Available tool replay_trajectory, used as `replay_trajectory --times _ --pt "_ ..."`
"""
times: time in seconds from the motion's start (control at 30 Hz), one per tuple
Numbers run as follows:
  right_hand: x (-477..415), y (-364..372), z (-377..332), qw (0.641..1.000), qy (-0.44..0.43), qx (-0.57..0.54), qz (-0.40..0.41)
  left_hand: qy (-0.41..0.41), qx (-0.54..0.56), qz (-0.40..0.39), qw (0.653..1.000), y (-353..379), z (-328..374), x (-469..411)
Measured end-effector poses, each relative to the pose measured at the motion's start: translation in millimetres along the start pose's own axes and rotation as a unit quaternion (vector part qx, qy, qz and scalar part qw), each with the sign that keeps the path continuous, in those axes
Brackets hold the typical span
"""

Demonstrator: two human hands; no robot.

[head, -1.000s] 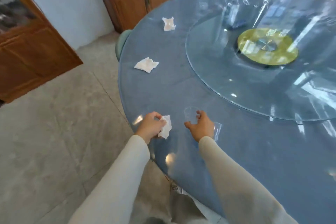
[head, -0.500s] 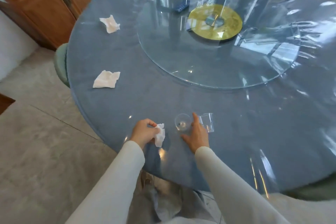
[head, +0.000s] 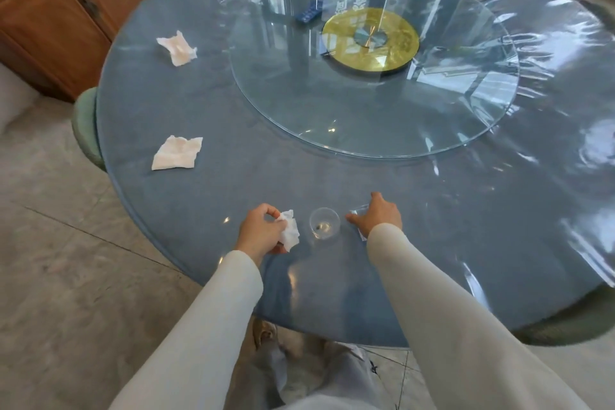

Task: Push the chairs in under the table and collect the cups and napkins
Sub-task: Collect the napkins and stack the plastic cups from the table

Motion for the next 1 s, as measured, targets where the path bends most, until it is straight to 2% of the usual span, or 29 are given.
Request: replay_trajectory --times 0.1,0.17,0.27,0.37,0.57,0.73,1.0 --pt "-5 -5 1 1.0 -0.017 -0.02 0.011 -0.01 0.017 0.006 1.0 -1 -6 3" --pt "-5 -15 -3 0.996 -0.045 -0.077 0.029 -0.014 0.021 0.014 1.0 -5 -6 4" --pt "7 -35 -18 0.968 -0.119 -0.213 0.062 -0.016 0.028 0.026 0.999 -10 -5 5" --pt "30 -41 -29 0.943 -0.204 -0.26 0.049 -0.021 0.047 0.031 0.998 -10 -4 8" --pt "56 -9 -46 0.938 -0.323 -0.125 -0.033 -0.039 0.067 0.023 0.997 -3 -5 9" --pt "53 16 -43 0.937 -0.342 0.025 -0.069 -0.049 0.064 0.031 0.996 0 -9 8" --pt "44 23 -40 0.929 -0.347 0.1 -0.077 -0.057 0.064 0.048 0.995 -3 -9 3"
Point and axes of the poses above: each hand's wrist, its own x-axis away from the middle knuckle, its own y-axis out of the palm, z = x × y, the point moved 6 cm from there along -x, towards the middle knuckle, and after that the axes turned 5 degrees about z, right-handed, at the moved point
